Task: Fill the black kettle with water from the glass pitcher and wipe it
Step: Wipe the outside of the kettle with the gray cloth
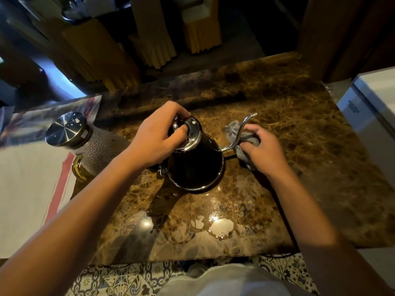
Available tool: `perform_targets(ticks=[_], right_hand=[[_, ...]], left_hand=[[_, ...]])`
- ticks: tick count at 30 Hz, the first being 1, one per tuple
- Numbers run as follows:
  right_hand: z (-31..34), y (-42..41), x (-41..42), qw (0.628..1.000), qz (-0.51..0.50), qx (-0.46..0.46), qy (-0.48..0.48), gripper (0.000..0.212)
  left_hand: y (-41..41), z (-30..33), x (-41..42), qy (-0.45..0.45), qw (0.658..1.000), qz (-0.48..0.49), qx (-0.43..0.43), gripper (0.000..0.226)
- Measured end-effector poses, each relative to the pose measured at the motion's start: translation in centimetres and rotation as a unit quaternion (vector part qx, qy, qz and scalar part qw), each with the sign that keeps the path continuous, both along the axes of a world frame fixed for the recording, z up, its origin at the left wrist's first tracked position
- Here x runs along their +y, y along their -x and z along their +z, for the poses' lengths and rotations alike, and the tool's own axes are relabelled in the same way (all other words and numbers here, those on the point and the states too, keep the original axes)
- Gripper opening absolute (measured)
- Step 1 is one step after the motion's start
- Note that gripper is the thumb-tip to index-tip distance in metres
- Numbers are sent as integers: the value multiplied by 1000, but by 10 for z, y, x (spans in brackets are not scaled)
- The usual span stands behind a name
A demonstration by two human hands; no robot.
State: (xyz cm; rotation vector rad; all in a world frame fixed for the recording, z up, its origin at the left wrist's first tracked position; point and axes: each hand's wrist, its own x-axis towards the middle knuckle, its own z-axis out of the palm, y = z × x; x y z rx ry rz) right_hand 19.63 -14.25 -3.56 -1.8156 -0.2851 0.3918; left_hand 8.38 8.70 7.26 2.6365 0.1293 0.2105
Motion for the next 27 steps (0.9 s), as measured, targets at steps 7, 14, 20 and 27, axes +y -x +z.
perform_targets(ticks=[7, 14, 20, 27], right_hand=[[23, -6, -10, 979, 151, -110, 77, 27], [14, 41, -2, 961, 227, -143, 68, 13], [9, 70, 12, 951, 244, -173, 74, 15], [12, 101, 17, 944, 317, -84, 42, 43]], left_hand=[[-3, 1, 9, -8, 999, -36, 19, 60], [-15, 12, 31, -11, 999, -36, 35, 33], [-19, 11, 21, -70, 997, -2, 40, 29], [-16, 13, 12, 3, 999, 15, 43, 23]])
